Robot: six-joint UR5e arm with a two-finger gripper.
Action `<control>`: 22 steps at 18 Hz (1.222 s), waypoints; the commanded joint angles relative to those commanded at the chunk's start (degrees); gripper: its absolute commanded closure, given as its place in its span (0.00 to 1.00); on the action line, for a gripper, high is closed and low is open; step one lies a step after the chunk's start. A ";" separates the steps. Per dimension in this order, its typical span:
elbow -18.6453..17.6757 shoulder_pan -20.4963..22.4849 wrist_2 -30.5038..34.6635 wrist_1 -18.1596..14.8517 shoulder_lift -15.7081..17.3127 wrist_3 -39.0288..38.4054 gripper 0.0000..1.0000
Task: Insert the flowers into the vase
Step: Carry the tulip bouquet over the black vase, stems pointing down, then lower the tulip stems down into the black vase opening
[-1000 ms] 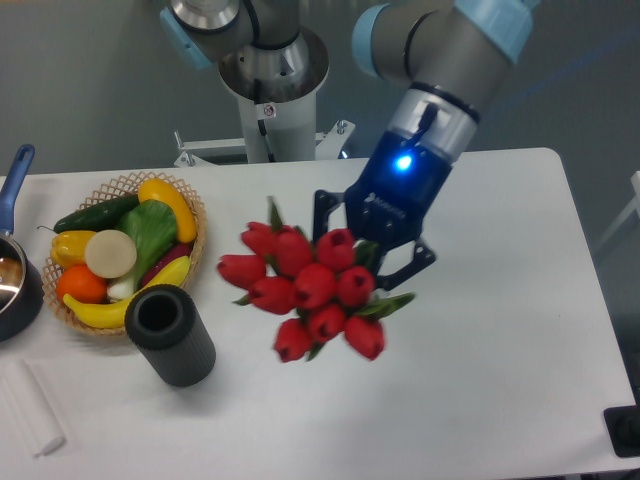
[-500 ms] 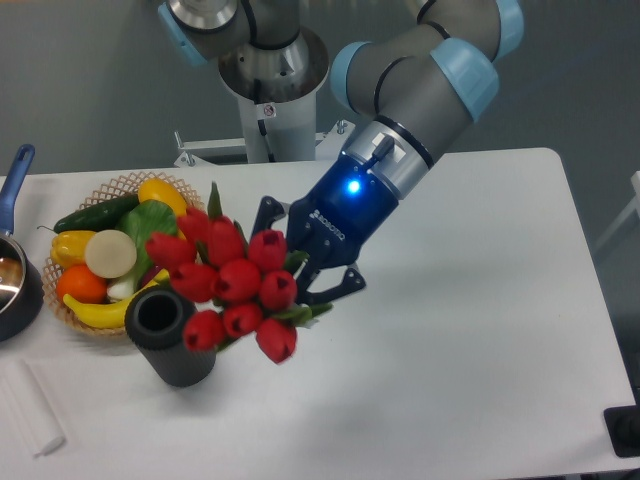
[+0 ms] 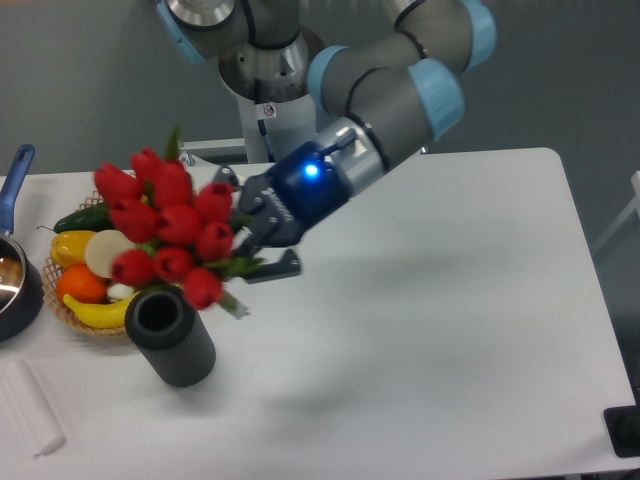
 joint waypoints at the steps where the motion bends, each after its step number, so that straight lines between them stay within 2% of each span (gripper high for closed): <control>1: -0.27 -0.44 -0.35 -0.09 0.70 1.75 0.64; 9: -0.10 -3.16 -2.38 -0.09 0.62 2.29 0.64; 12: 0.34 -4.30 -2.29 0.00 -1.40 2.47 0.64; 22: -0.18 -5.45 -2.11 0.00 -3.42 3.43 0.64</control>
